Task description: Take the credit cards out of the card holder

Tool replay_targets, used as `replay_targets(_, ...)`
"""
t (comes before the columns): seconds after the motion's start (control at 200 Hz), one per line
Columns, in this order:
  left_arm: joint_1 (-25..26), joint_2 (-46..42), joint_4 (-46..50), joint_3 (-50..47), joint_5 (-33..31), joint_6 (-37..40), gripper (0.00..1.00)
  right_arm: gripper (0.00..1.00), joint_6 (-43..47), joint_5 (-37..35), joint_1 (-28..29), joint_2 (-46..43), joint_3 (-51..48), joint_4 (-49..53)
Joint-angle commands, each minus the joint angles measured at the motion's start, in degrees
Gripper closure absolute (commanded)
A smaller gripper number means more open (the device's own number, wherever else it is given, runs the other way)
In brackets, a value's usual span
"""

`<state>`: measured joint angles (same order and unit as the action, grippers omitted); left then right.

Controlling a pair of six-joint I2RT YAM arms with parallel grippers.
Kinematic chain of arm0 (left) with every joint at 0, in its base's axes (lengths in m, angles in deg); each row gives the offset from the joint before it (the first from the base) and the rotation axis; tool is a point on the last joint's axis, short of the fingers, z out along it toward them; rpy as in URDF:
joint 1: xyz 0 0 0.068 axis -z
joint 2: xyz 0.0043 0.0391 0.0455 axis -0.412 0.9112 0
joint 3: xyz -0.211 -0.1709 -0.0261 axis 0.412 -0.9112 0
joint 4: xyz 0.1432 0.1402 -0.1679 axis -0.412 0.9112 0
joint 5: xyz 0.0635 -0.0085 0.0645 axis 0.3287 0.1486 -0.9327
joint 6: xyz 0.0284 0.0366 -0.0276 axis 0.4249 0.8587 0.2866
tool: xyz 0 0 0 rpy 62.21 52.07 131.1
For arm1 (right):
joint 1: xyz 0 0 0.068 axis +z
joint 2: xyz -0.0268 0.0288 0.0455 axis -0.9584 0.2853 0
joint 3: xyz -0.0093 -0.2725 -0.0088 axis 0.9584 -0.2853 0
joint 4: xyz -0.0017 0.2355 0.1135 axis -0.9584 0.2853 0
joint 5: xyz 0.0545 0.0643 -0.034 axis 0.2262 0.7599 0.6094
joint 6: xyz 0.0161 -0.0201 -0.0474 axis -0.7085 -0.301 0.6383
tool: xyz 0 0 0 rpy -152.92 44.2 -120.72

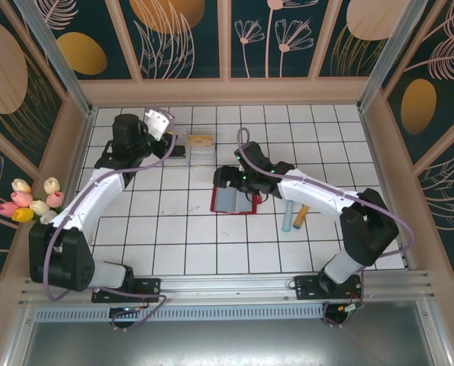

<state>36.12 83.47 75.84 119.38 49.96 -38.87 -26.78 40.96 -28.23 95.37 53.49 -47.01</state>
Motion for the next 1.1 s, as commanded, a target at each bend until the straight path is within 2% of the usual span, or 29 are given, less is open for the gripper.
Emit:
replay_targets(0.0,0.09,-1.12,0.91,-0.75,-8.90,-19.70,0.57,0.11,-1.13,-7.77,2.40,4.36,3.56,6.54)
replay_targets(0.045,0.12,-1.03,2.59,-0.72,-9.56,-22.22,0.58,0.11,-1.55,-10.17,3.49,6.30,5.43,8.72)
replay_targets(0.1,0.16,-1.17,2.84,-1.34,-11.50,-24.52,0.66,0.13,-1.27,-11.80,4.74,8.49,7.06,10.43)
replay_targets(0.13,0.13,-1.44,2.30,-2.05,-12.46,-25.82,0.66,0.13,-1.22,-12.47,5.27,9.83,7.98,11.32)
replay_targets(0.24,0.11,-2.76,1.07,-4.32,-13.96,-28.29,0.59,0.13,-3.12,-16.48,6.73,14.28,11.16,15.46)
replay_targets(0.37,0.12,-3.76,1.39,-4.92,-13.56,-29.15,0.53,0.12,-4.88,-17.69,7.00,17.38,12.77,17.12)
replay_targets(0.475,0.11,-5.33,-1.92,-7.75,-11.54,-28.16,0.41,0.12,-5.87,-17.96,7.02,19.13,13.25,17.16)
replay_targets(0.591,0.02,-6.32,-2.97,-9.30,-16.15,-29.47,0.31,0.13,-5.91,-16.33,7.02,21.22,13.45,15.82)
replay_targets(0.736,0.03,-6.52,-2.40,-9.49,-24.94,-32.48,0.26,0.15,-6.41,-15.82,6.89,22.75,13.38,16.24)
replay_targets(0.771,0.03,-6.35,-0.81,-8.83,-27.22,-34.11,0.21,0.18,-6.59,-15.76,6.77,22.67,12.90,16.30)
replay_targets(0.806,0.07,-6.13,1.12,-7.77,-28.48,-35.74,0.04,0.21,-6.68,-15.71,6.59,22.37,12.23,16.21)
replay_targets(0.821,0.05,-6.02,1.78,-7.43,-28.50,-35.98,0.02,0.22,-6.69,-15.66,6.54,22.15,11.91,16.13)
replay_targets(0.951,0.07,-6.55,3.11,-6.04,-25.20,-35.09,0.01,0.30,-6.45,-14.78,5.91,19.52,8.87,14.67)
replay_targets(1.096,0.07,-8.31,0.37,-8.64,-24.81,-36.33,0.01,0.31,-5.31,-11.56,4.64,13.93,4.10,9.23)
